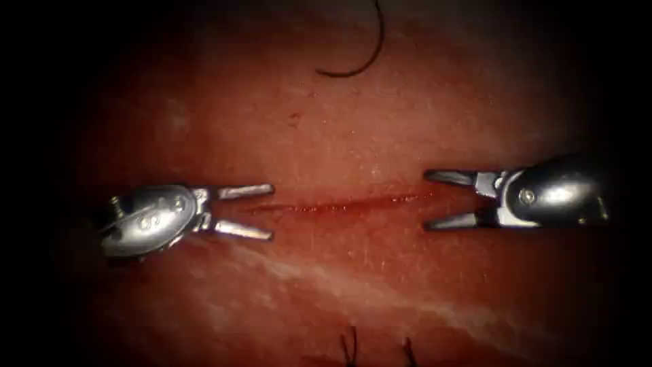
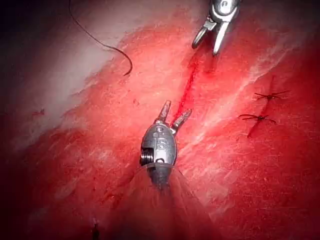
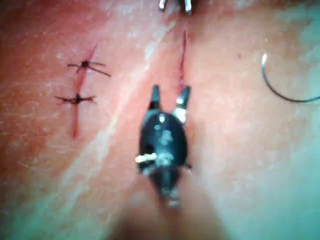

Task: Wound Closure

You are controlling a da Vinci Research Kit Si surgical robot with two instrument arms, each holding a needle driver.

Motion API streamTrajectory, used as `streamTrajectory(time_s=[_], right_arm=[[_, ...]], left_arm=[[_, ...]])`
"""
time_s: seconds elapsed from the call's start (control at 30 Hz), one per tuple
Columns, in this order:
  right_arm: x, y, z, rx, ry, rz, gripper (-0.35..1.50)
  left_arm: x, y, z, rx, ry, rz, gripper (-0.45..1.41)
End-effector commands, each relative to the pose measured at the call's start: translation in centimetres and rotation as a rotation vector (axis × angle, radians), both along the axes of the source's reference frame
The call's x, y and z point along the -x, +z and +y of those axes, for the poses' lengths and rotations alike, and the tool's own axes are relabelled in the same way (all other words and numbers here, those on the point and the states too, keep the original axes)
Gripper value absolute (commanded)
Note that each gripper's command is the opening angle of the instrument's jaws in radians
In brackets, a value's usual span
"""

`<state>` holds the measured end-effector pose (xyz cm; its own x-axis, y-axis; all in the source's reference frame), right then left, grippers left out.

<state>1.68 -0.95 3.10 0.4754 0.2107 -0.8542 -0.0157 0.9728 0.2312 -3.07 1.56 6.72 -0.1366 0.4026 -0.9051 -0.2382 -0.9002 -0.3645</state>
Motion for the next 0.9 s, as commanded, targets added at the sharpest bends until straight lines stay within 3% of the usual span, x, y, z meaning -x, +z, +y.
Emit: streamTrajectory(time_s=[0.03,0.5,0.9], right_arm=[[-0.02,0.05,-0.12,-0.005,-0.002,0.000,0.37],[-0.04,0.04,-0.13,0.012,-0.010,0.002,0.40],[-0.09,0.03,-0.15,0.018,-0.011,0.002,0.40]], left_arm=[[0.07,0.08,-0.05,-0.003,0.001,-0.002,0.16],[0.05,0.05,-0.01,-0.002,-0.004,0.011,0.24],[0.14,-0.16,0.48,-0.011,0.055,0.206,0.46]])
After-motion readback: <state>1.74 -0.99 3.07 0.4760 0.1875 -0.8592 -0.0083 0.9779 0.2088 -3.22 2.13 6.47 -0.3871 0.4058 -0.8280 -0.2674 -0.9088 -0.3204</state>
